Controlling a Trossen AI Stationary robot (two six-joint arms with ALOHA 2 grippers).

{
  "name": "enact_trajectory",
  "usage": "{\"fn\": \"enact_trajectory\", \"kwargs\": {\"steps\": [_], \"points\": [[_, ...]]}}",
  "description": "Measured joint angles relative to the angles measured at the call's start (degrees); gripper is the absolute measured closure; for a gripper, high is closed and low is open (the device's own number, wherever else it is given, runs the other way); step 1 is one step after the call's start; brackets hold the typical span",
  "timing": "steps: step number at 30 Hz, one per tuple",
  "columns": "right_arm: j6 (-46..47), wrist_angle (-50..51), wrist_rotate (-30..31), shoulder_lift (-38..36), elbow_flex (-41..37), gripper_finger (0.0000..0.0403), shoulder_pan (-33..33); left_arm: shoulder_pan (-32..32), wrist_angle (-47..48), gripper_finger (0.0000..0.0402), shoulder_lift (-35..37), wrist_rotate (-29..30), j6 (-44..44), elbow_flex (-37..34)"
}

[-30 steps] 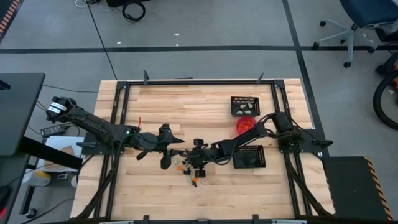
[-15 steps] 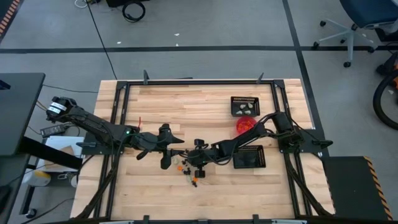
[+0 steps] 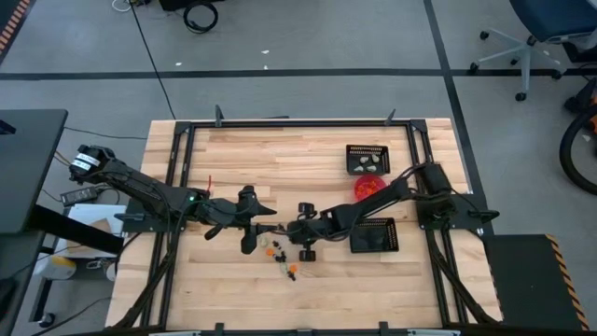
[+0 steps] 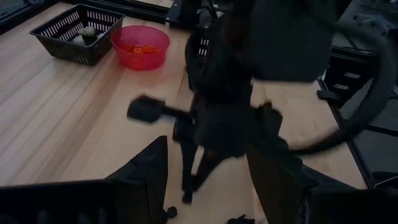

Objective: Sort Halloween decoration
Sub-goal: Put the black skeleton toy into the bottom black bin

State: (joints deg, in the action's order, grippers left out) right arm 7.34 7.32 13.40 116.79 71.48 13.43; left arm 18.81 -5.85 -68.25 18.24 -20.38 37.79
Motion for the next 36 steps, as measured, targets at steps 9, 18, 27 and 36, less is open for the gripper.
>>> {"fn": "enact_trajectory", "kwargs": {"steps": [9, 18, 27, 36], "points": [[3.5, 18.2, 5.2, -8.7, 0.0, 0.0355, 2.5, 0.0, 0.1, 0.0209, 0.0, 0.0, 0.0, 0.0], [11.6, 35.4, 5.2, -16.8, 0.0, 0.0355, 5.7, 0.0, 0.1, 0.0209, 0.0, 0.4, 0.2, 0.0], [26.6, 51.4, 5.4, -23.0, 0.1, 0.0355, 10.5, 0.0, 0.1, 0.0209, 0.0, 2.3, 0.2, 0.0], [34.5, 61.8, 8.0, -23.3, -1.6, 0.0355, 13.6, 0.0, -1.1, 0.0209, 0.0, 2.7, 0.0, 0.0]]}}
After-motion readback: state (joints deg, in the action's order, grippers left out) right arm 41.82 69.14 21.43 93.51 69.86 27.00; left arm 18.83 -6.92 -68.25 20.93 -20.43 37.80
